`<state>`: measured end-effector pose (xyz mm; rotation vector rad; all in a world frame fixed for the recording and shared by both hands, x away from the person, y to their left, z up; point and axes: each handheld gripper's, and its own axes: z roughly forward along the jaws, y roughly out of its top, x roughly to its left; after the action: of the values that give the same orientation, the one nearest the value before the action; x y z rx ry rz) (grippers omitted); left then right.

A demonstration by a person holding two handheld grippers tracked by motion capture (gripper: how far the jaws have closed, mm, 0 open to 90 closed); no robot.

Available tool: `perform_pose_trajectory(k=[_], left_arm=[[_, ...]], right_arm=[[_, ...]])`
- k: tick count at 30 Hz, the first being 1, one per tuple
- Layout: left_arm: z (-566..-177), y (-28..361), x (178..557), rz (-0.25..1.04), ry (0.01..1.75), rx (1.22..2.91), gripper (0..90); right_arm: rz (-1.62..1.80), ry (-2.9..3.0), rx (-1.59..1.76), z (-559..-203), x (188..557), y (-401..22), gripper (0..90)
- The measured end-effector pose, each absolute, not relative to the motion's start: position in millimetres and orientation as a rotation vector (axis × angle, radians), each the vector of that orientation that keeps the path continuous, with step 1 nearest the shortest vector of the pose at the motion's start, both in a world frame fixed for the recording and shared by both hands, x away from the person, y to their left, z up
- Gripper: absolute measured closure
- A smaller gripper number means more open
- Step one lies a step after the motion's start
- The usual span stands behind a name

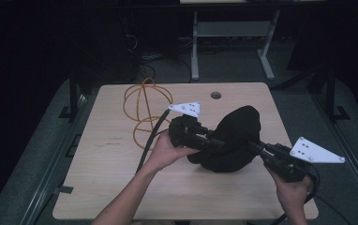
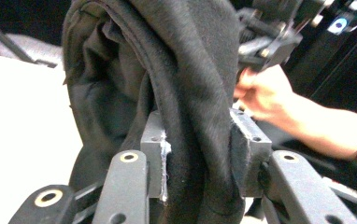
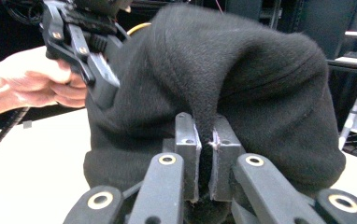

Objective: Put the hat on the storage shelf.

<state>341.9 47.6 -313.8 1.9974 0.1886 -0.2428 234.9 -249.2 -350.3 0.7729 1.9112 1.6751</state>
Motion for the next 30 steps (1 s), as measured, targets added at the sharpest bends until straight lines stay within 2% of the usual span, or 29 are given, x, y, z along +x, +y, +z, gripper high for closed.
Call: perform_pose_trajectory(k=[18,30], left_arm=[[-299.3,66.4,330.0,-0.003,0.217,2.060,50.8],[-299.9,81.8,320.0,0.074,0.226,2.108,47.2]], right_arm=[[1.697,1.915,0.788,-323.6,244.9,-261.8,85.2],[1.668,1.926,0.786,-301.1,253.5,-275.2,85.4]])
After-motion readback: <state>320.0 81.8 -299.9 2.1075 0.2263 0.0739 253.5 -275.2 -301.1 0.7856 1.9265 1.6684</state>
